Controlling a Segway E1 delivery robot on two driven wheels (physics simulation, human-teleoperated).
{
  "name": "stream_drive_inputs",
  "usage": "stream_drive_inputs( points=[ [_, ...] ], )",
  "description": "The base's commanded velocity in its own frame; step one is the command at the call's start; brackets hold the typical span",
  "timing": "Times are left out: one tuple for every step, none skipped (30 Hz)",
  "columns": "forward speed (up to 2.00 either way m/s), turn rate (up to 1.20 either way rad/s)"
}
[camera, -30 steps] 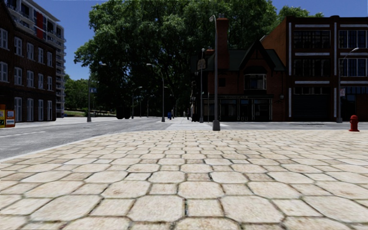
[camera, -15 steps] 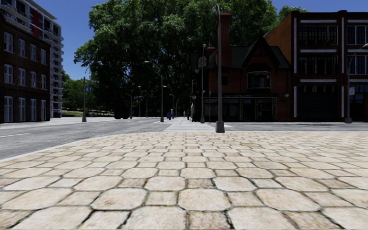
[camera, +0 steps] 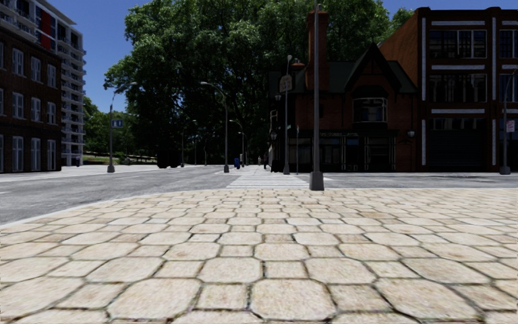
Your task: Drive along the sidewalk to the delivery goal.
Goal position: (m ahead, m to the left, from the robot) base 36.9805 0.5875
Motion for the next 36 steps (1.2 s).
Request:
stream_drive_inputs(
  points=[
    [2.0,0.0],
    [2.0,0.0],
    [2.0,0.0],
    [2.0,0.0],
    [2.0,0.0],
    [2.0,0.0],
    [2.0,0.0],
    [2.0,0.0],
    [2.0,0.0],
    [2.0,0.0],
    [2.0,0.0],
    [2.0,0.0],
    [2.0,0.0],
    [2.0,0.0],
    [2.0,0.0],
    [2.0,0.0],
    [2.0,0.0],
    [2.0,0.0],
    [2.0,0.0],
    [2.0,0.0],
    [2.0,0.0],
    [2.0,0.0],
    [2.0,0.0],
    [2.0,0.0],
    [2.0,0.0],
    [2.0,0.0],
    [2.0,0.0],
    [2.0,0.0],
    [2.0,0.0],
    [2.0,0.0],
    [2.0,0.0],
    [2.0,0.0],
    [2.0,0.0],
    [2.0,0.0],
    [2.0,0.0],
    [2.0,0.0]
  ],
)
